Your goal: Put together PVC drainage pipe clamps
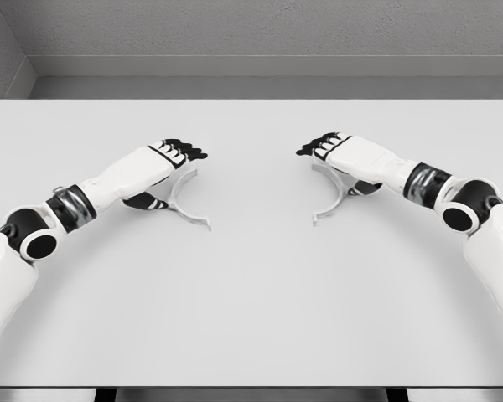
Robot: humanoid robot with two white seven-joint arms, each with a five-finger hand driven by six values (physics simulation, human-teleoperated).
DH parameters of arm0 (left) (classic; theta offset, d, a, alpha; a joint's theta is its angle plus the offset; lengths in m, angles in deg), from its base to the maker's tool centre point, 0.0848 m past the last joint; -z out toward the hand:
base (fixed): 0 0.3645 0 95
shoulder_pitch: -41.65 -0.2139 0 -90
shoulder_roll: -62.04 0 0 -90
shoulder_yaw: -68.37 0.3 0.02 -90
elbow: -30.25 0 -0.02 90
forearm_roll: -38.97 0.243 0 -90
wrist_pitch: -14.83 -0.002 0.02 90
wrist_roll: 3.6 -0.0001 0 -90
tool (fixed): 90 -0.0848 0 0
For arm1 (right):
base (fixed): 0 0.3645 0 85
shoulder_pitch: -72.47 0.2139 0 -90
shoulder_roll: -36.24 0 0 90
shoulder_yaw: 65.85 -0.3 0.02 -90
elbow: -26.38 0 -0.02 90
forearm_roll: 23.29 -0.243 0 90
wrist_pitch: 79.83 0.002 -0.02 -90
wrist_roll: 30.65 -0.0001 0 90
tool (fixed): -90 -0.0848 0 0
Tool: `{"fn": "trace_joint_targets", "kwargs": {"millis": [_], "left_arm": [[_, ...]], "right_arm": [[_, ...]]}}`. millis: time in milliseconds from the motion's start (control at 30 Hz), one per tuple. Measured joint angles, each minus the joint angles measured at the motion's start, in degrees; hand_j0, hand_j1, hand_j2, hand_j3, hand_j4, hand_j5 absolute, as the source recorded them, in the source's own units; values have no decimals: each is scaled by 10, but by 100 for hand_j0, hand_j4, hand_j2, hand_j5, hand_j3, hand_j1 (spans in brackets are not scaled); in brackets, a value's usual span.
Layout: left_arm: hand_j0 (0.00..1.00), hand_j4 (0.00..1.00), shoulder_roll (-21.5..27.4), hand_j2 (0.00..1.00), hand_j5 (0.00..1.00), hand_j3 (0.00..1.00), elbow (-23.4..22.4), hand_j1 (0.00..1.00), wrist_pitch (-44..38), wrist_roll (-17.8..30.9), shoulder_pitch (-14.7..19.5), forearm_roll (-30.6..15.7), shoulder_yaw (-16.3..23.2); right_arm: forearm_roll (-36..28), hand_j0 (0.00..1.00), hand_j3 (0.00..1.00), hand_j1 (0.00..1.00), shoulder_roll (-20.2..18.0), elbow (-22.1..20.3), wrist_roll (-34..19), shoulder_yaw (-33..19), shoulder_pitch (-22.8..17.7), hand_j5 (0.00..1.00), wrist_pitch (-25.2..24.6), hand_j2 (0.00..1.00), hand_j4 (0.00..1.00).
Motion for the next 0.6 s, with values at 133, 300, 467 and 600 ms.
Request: {"fn": "trace_joint_targets", "kwargs": {"millis": [133,300,467,600], "left_arm": [[100,100,-9,100,100,100,0,100,0,9,7,0,0],[100,100,-17,100,100,100,0,100,0,17,7,0,0],[100,100,-20,100,100,100,0,100,0,19,7,0,0],[100,100,-21,100,100,100,0,100,0,19,7,0,0]], "right_arm": [[0,100,100,100,6,0,0,1,0,100,0,100,100],[0,100,100,100,15,1,-1,2,8,100,0,100,100],[4,100,100,100,23,5,-1,2,13,100,0,100,100],[5,100,100,100,30,17,-1,9,25,100,0,100,100]]}}
